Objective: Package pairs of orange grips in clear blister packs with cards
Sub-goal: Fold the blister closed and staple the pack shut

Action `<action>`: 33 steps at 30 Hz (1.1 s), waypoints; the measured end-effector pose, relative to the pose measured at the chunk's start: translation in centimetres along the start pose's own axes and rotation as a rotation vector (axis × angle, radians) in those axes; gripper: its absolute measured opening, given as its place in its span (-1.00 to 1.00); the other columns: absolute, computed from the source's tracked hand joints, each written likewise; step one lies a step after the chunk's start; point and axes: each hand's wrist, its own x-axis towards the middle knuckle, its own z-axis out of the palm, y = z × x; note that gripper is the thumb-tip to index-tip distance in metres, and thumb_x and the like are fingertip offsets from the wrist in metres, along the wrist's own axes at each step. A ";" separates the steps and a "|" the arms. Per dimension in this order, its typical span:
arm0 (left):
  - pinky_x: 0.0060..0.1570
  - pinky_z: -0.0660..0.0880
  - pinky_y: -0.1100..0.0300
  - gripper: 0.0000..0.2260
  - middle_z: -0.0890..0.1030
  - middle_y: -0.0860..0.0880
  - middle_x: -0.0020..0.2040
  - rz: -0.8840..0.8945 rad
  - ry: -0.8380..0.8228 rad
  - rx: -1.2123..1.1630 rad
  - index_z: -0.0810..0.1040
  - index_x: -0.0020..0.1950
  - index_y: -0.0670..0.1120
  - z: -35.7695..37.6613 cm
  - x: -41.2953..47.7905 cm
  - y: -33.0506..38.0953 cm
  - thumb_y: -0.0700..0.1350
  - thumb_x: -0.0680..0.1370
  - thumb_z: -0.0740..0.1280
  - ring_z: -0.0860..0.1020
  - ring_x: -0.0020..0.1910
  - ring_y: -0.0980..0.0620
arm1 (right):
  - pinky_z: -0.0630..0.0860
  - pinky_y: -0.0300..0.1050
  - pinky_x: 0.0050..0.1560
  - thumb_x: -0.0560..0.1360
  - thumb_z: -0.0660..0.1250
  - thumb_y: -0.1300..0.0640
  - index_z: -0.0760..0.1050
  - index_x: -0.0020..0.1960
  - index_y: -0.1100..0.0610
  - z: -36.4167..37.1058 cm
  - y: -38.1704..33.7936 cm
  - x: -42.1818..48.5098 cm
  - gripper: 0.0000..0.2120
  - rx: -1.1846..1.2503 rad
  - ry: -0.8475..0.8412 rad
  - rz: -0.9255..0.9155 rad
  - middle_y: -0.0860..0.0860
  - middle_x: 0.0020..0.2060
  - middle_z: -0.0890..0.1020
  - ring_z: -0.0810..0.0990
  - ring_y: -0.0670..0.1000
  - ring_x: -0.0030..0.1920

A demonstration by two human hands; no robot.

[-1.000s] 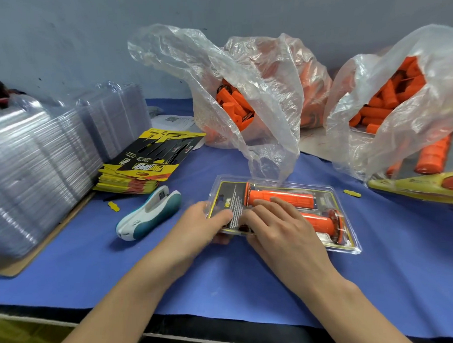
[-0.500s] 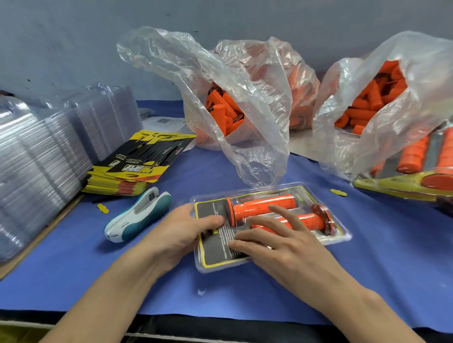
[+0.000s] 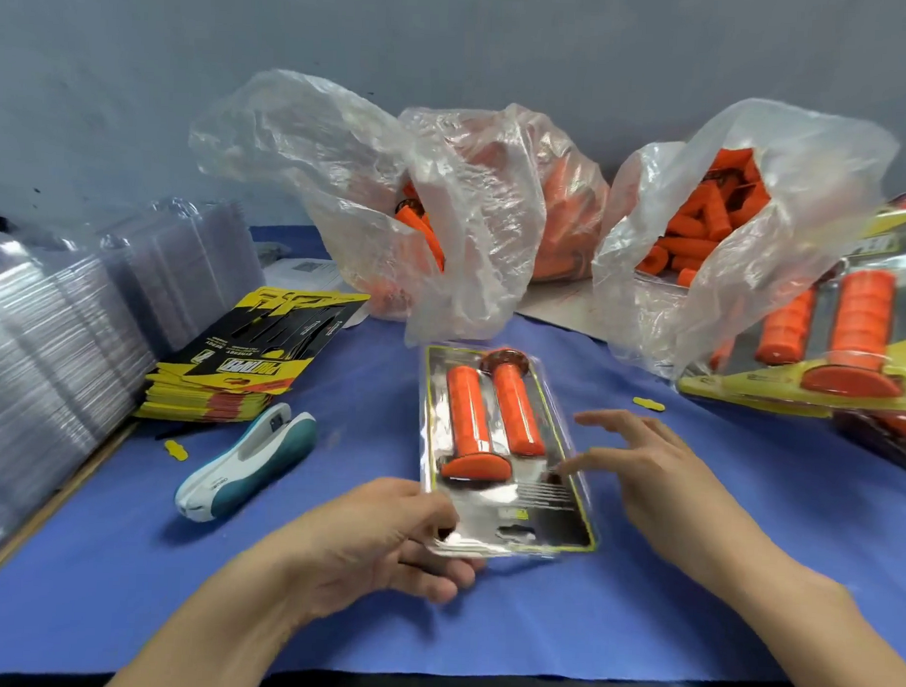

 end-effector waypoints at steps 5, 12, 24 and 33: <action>-0.28 0.58 0.22 -0.81 0.70 -0.22 -0.09 0.032 -0.099 0.071 0.65 -0.06 -0.21 3.1 0.6 -0.6 -0.20 0.54 0.25 0.67 -0.20 -0.06 | 0.42 -0.19 -0.04 0.58 0.26 -0.09 0.43 0.30 -0.17 1.0 0.0 0.4 -0.70 0.441 0.053 0.428 -0.21 -0.01 0.56 0.56 -0.16 -0.01; -0.28 0.59 0.18 -0.72 0.68 -0.20 -0.07 -0.026 -0.214 0.134 0.67 0.01 -0.15 1.7 0.9 0.3 0.06 0.57 0.35 0.67 -0.15 -0.11 | 0.45 -0.05 0.03 0.63 0.16 0.10 0.41 0.34 -0.12 1.8 -0.2 1.8 -0.69 0.322 -0.073 0.482 -0.10 0.05 0.66 0.58 0.05 0.11; -0.44 0.55 0.21 -0.72 0.68 -0.11 -0.31 0.175 0.461 0.053 0.60 -0.09 -0.20 -3.7 5.5 2.8 -0.05 0.64 0.22 0.63 -0.40 0.00 | 0.40 -0.25 -0.09 0.60 0.25 0.07 0.45 0.36 -0.12 0.9 -0.4 1.7 -0.66 0.464 -0.148 0.388 -0.19 -0.07 0.59 0.53 -0.25 -0.18; -0.25 0.62 0.12 -0.81 0.66 -0.14 -0.20 0.242 0.458 0.064 0.59 -0.03 -0.17 -3.9 6.4 2.7 -0.09 0.62 0.26 0.60 -0.24 -0.03 | 0.46 -0.12 0.06 0.59 0.25 0.04 0.53 0.28 -0.12 -2.8 -5.0 6.5 -0.72 0.311 0.081 0.220 -0.12 0.13 0.58 0.57 -0.08 0.07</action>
